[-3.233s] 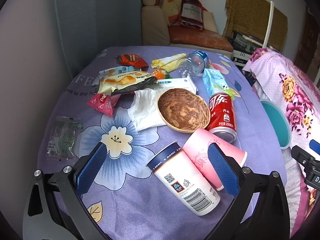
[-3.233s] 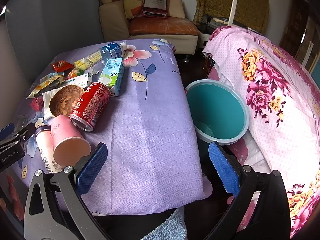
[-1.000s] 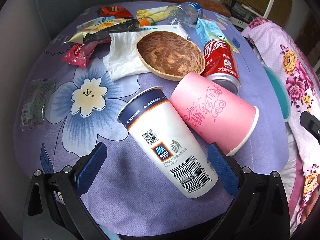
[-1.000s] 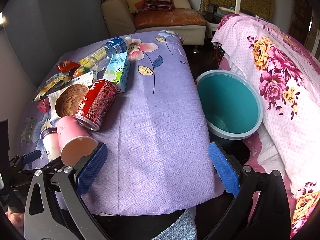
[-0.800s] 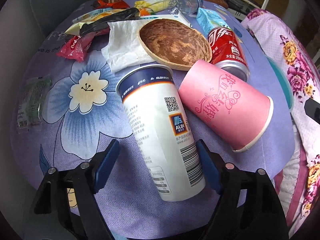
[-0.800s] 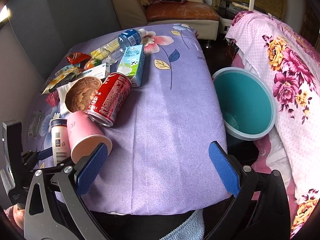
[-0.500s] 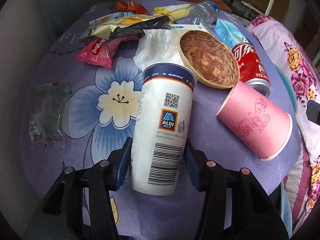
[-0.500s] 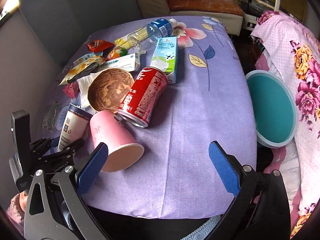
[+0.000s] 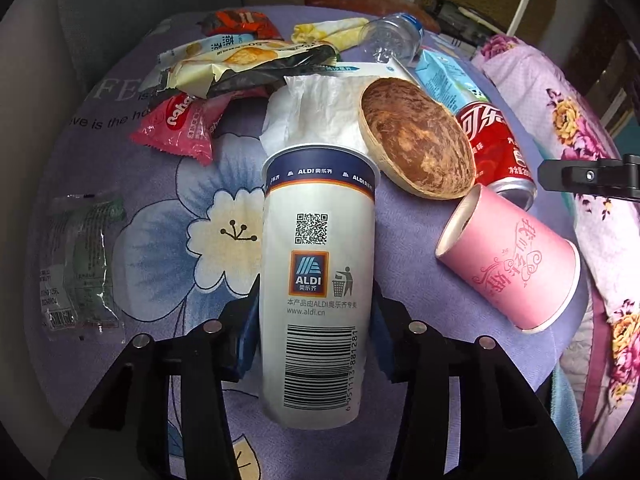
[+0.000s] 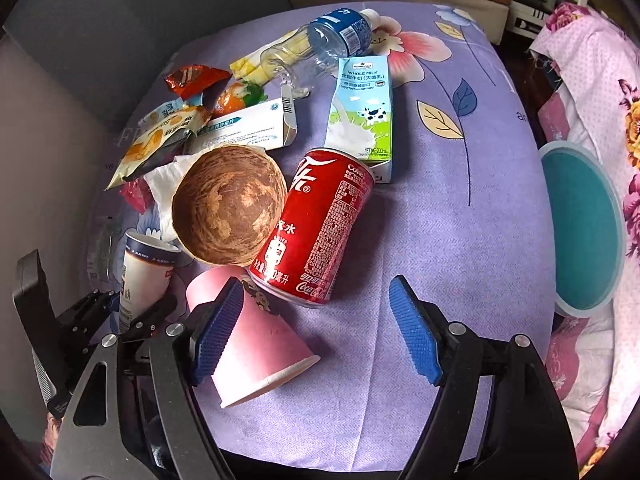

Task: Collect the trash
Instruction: 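Grasp the white ALDI cup with the left tool while the right tool grasps the red can, then carry the ALDI cup and red can to the teal bin and release both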

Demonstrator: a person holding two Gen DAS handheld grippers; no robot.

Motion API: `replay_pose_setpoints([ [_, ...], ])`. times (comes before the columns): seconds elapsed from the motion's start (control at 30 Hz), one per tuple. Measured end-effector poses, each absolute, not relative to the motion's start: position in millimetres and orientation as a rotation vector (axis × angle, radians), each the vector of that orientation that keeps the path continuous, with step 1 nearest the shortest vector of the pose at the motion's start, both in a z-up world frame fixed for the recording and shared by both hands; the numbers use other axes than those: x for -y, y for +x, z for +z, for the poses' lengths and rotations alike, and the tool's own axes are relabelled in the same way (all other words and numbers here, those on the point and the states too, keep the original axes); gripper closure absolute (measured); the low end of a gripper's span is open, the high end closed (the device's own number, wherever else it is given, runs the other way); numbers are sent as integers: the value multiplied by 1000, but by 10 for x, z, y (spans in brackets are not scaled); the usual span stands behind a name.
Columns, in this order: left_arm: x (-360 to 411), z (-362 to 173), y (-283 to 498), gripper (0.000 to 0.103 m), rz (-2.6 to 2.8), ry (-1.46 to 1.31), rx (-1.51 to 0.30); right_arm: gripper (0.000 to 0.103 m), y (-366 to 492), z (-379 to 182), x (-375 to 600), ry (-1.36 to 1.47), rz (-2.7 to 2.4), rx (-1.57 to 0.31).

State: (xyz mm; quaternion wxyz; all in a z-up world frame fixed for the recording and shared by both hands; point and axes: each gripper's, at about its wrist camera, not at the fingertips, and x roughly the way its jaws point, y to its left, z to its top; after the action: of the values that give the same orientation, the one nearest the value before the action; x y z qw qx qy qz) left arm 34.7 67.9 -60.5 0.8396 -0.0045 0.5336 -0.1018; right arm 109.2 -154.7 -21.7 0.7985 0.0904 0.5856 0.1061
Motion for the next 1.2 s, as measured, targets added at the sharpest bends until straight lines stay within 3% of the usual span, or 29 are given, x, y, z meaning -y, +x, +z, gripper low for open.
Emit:
replay_pose_setpoints([
  [0.3, -662, -479, 449, 55, -234, -4, -1089, 31, 1429, -499, 1472, 257, 204, -1309],
  [0.37, -701, -385, 457, 55, -228, -19, -1071, 39, 1439, -566, 1467, 263, 211, -1323],
  [0.4, -722, -336, 459, 55, -226, -28, -1064, 53, 1431, -587, 1466, 274, 225, -1330],
  [0.7, -491, 65, 614, 55, -264, 5, -1011, 56, 1265, -223, 1853, 285, 217, -1209],
  [1.2, 1671, 86, 1242, 55, -556, 195, -1067, 56, 945, -39, 4043, 495, -69, -1040],
])
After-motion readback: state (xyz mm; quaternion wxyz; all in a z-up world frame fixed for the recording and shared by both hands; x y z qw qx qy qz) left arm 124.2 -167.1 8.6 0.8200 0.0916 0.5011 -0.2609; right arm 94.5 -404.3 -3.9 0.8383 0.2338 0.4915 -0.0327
